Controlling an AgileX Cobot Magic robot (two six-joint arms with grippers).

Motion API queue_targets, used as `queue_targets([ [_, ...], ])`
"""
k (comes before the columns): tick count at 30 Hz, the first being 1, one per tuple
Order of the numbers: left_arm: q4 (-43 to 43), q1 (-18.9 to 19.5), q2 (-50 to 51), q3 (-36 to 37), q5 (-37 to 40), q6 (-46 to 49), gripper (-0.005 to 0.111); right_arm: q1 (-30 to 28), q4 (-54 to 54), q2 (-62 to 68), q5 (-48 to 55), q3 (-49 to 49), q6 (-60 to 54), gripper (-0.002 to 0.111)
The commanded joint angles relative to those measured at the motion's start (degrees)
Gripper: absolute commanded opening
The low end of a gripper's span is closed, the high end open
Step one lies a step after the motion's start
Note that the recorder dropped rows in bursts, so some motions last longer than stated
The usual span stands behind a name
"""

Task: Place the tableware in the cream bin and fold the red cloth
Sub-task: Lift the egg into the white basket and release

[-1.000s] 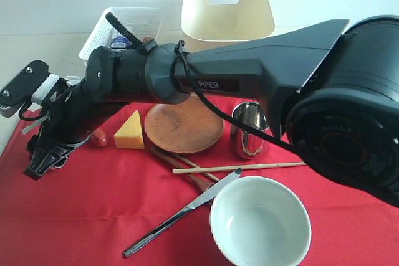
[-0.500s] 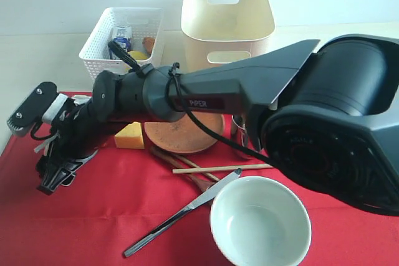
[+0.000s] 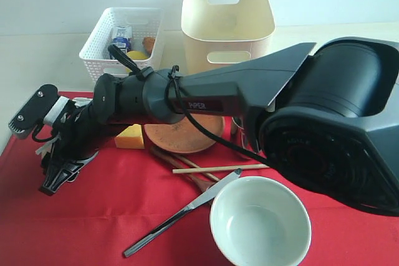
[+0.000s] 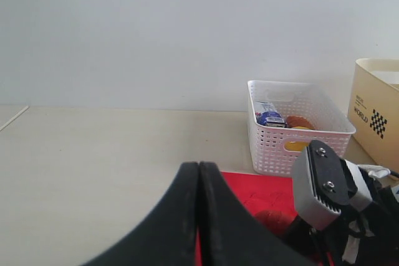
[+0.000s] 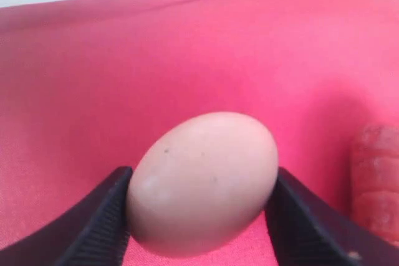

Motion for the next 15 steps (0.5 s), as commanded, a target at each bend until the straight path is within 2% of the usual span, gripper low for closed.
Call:
queue_targets([
  [1,-0.06,0.12,-0.36,0.03,-0.26,-0.03,0.001,0.05,-0.25,-1.93,1.56,-0.43,-0.60,0.007],
  [4,-0.06,0.12,-0.36,0.03,-0.26,-0.03,0.001,0.05,-0.98,-3.71,4.25,-0.43,-0.14,0.000],
  [12,-0.06,0.12,-0.36,0.03,-0.26,-0.15,0.001,-0.55,-2.30,-8.06,10.29,-0.43,-0.14,0.000],
  [15,-0.06,0.12,-0.36,0.03,-0.26,-0.04,0.001,-0.82,-6.56,-9.68,9.84,-0.43,3.10,0.000],
])
